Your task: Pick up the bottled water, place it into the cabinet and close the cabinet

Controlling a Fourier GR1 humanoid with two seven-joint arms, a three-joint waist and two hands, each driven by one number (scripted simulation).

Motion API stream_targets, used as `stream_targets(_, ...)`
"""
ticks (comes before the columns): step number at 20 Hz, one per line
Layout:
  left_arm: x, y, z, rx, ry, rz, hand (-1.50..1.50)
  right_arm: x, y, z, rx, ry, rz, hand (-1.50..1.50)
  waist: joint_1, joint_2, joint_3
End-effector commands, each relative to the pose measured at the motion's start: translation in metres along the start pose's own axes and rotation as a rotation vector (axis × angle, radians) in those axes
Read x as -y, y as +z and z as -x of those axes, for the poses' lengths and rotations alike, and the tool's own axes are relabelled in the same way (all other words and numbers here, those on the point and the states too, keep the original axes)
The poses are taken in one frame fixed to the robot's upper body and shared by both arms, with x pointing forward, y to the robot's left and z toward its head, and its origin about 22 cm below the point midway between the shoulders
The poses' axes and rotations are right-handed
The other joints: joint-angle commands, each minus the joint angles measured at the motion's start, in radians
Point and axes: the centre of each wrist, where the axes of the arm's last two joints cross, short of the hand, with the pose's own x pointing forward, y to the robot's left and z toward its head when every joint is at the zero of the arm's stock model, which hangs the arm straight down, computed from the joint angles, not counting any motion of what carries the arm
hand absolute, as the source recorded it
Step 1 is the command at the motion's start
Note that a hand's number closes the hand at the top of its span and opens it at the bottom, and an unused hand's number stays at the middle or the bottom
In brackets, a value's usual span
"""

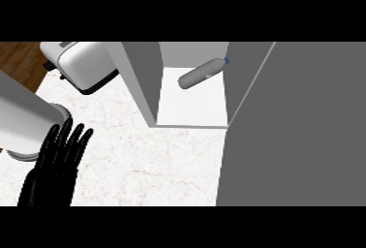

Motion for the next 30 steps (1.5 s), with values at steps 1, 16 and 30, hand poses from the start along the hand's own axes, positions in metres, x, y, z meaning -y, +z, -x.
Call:
stream_targets(1,-0.019,0.012,-0.011,-0.011,-0.007,-0.018,-1.50,-0.008,-0.016,-0.043,-0.018,0.217,-0.185,1.50,0.013,-0.003,-0.005)
stream_targets(16,-0.043,0.030,-0.049,-0.016,0.017,0.073,-1.50,-0.024,-0.040,-0.018,0.101,-0.048,-0.143,1.50,0.121,0.033,-0.005)
stream_targets(30,-0.057,0.018,-0.066,-0.020,0.007,0.153,-1.50,-0.002,-0.049,-0.013,0.003,0.124,-0.243,1.50,0.202,0.059,-0.016)
